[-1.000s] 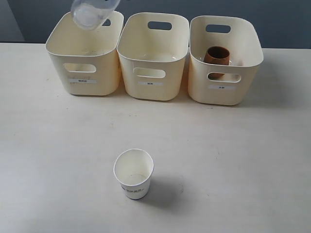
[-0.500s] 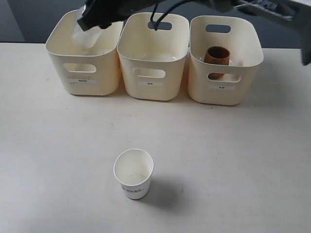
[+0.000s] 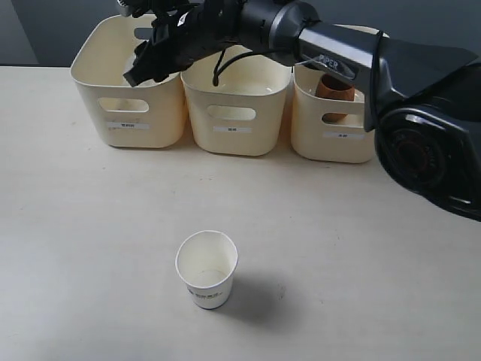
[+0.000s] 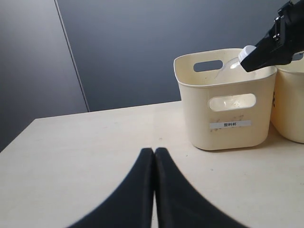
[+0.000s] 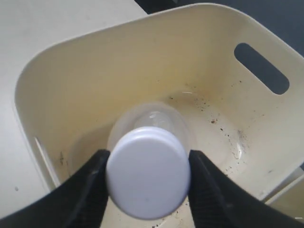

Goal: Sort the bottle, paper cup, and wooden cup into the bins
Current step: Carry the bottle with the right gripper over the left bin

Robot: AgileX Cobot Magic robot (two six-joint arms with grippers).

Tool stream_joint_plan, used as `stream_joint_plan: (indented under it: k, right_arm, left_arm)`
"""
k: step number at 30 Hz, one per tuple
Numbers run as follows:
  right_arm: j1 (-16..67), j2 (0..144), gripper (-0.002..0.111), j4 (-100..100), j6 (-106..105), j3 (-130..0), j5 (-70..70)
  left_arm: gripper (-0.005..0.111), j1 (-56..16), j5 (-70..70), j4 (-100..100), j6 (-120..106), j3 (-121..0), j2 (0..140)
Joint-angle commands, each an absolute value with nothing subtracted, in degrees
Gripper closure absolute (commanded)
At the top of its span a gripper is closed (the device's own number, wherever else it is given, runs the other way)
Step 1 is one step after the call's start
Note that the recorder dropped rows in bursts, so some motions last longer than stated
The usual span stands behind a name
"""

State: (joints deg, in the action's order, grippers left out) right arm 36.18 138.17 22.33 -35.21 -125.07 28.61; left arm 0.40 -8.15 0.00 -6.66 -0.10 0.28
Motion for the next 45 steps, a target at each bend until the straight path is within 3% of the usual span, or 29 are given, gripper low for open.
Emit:
stream_joint_plan:
  k: [1, 27, 30, 32, 40, 45]
  right_arm:
    - [36.06, 138.74, 0.109, 19.27, -32.45, -126.53, 29.44]
    - [36.06, 138.88, 0.109, 13.3, -27.29, -126.53, 34.08]
    - [36.06, 138.88, 0.094, 13.41, -27.17, -126.53, 34.08]
    - [36.06, 138.88, 0.077, 13.51, -26.75, -126.53, 34.08]
    - [36.06, 138.88, 0.076, 13.51, -25.87, -126.53, 33.13]
    - [36.06, 138.88, 0.062, 13.51, -25.72, -126.53, 33.23]
  left_arm:
    - [0.107, 0.43, -7.74, 0.0, -6.58, 0.0, 0.0]
    - [0.107, 0.43, -7.74, 0.0, -6.58, 0.0, 0.0]
    - [0.107, 0.43, -7.74, 0.0, -6.58, 0.0, 0.0]
    - [0.107, 0.43, -7.74, 0.0, -6.58, 0.0, 0.0]
    - [0.107, 0.43, -7.74, 0.0, -6.58, 0.0, 0.0]
    - [0.107, 0.43, -7.74, 0.0, -6.58, 0.0, 0.0]
